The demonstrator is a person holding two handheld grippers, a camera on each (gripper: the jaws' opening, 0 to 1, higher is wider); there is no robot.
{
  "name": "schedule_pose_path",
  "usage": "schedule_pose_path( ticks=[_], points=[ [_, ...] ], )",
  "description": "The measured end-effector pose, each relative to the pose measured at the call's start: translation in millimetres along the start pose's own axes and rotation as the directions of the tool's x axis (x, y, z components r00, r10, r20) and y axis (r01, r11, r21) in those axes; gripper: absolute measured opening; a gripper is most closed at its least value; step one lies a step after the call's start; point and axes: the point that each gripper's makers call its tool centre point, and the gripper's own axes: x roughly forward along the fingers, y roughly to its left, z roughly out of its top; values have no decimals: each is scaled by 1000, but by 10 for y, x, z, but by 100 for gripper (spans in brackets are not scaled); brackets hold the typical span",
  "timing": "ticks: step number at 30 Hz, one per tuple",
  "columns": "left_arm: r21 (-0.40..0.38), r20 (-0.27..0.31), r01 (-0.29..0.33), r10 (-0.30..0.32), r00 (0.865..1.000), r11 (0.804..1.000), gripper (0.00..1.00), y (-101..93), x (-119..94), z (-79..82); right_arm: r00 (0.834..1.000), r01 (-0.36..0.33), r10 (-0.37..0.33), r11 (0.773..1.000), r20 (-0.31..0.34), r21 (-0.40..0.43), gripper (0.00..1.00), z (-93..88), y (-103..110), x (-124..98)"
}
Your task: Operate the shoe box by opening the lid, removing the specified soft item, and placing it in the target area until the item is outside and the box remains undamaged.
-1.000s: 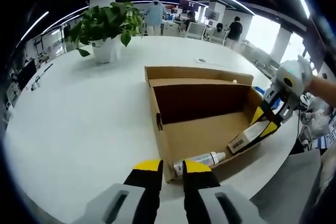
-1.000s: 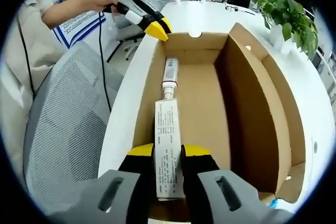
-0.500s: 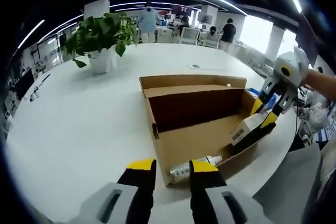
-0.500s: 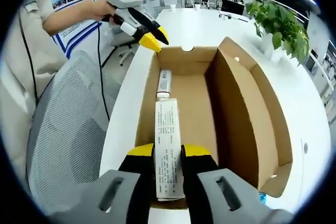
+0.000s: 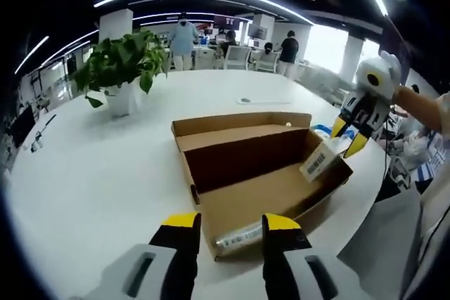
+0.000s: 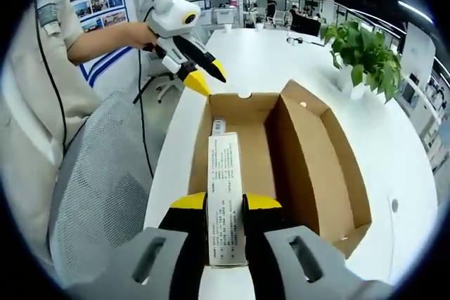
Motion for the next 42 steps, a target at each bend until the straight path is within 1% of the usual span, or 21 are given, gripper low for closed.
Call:
schedule_pose_path(
  ticks=[5, 10, 17, 23, 26, 31, 36, 42],
  points=[
    [45, 2, 23, -23, 1000, 999, 41, -41, -5, 35, 1000, 7, -7, 1000, 6, -19, 16, 37, 16, -120],
    [97, 3, 51, -52, 999, 994, 47, -96, 5, 29, 1000, 16, -16, 999, 0, -33, 16, 11, 5, -287],
    [145, -7, 94, -94, 996, 985, 57, -181, 36, -45, 999, 32, -33, 999, -15, -40, 16, -88, -30, -567],
    [163, -8, 115, -115, 993, 980, 65, -216, 54, -57, 998, 52, -53, 998, -23, -43, 16, -172, -66, -762],
    [169, -10, 117, -117, 993, 979, 68, -202, 66, -63, 997, 71, -72, 996, -26, -48, 16, -230, -111, -869],
    [188, 5, 114, -117, 993, 975, 73, -172, 77, -53, 995, 96, -98, 994, -29, -52, 16, -315, -198, -1027],
    [205, 18, 128, -135, 991, 970, 80, -183, 96, -61, 990, 137, -140, 988, -32, -67, 16, -405, -334, -1175],
    [200, 26, 153, -161, 987, 968, 86, -211, 115, -82, 983, 172, -176, 982, -48, -73, 16, -562, -472, -1369]
  ],
)
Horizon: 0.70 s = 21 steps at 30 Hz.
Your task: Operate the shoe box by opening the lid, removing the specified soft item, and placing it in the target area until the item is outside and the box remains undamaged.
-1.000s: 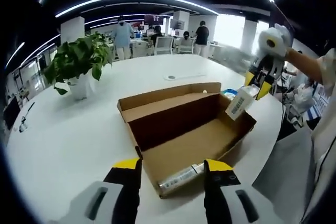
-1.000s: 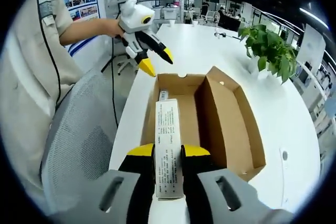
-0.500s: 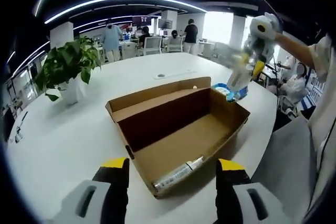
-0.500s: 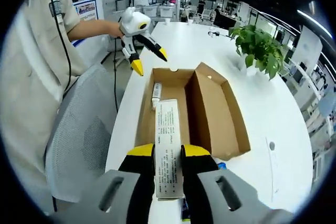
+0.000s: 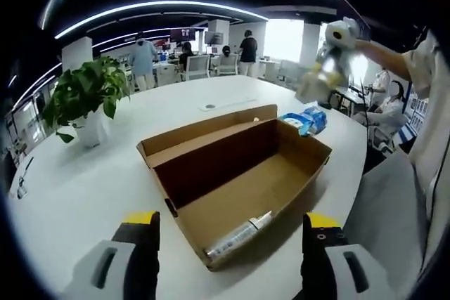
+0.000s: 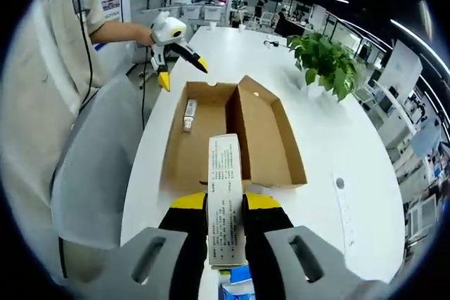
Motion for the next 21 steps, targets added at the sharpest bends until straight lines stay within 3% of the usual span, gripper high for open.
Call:
schedule_pose_path(
  ticks=[5, 12, 21],
  points=[
    [14, 2, 22, -22, 1000, 1000, 90, -28, 21, -33, 1000, 27, -27, 1000, -11, -8, 16, -142, -130, -108],
    [19, 39, 50, -50, 998, 999, 97, -66, 41, 44, 997, 61, -61, 998, -36, -1, 16, -402, -342, -257],
    [17, 49, 84, -85, 995, 996, 100, -102, 78, 36, 995, 63, -63, 998, -74, 4, 16, -673, -492, -317]
  ],
)
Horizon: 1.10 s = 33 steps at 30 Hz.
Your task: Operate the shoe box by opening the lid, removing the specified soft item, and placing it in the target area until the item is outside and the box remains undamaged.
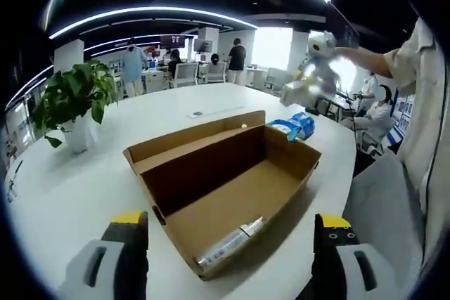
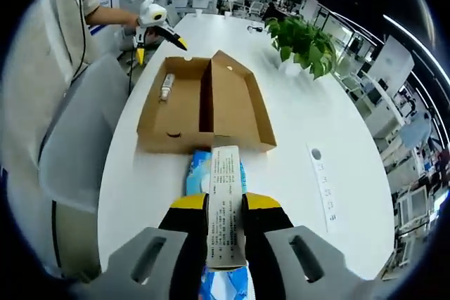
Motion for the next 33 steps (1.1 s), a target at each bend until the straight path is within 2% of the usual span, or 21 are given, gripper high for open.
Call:
schedule_pose_path(
  ticks=[11, 21, 33],
  points=[
    [-11, -12, -20, 20, 1000, 1000, 100, 84, 20, -33, 999, -6, 7, 1000, -37, 13, 16, -272, -173, 35],
    [-19, -16, -39, 38, 999, 999, 98, 117, -8, -72, 995, -3, 6, 999, -97, 35, 16, -646, -337, 112],
    [-26, -18, -50, 50, 999, 998, 96, 162, -3, -117, 989, -11, 21, 998, -149, 65, 16, -1007, -481, 252]
  ],
)
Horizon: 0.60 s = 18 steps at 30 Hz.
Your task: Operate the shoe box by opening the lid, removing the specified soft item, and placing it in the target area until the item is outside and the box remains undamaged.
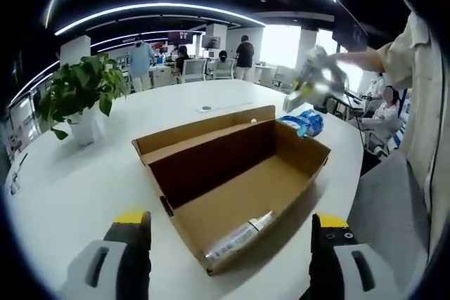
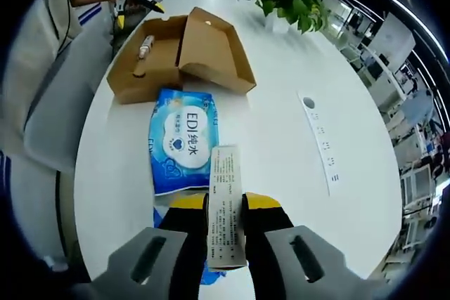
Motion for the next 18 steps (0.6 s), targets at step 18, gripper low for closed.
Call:
schedule_pose_path(
  ticks=[18],
  points=[
    [-3, -19, -12, 12, 1000, 1000, 95, -6, 63, -33, 997, -35, 36, 999, -73, 27, 17, -416, -148, 318]
  ],
)
